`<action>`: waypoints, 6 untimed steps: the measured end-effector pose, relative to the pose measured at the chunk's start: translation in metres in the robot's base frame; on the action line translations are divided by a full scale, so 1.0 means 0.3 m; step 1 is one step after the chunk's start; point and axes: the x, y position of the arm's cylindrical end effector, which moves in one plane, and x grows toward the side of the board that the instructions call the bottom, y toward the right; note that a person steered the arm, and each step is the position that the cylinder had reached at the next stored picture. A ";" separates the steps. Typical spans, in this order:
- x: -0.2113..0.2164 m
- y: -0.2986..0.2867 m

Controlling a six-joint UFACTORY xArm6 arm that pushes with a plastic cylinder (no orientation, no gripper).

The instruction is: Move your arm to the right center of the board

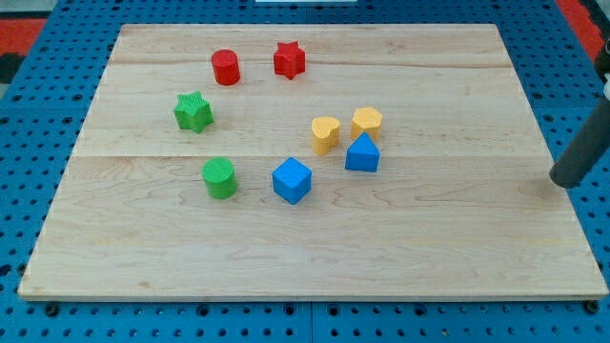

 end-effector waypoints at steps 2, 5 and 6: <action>-0.003 -0.003; -0.153 -0.269; -0.251 -0.280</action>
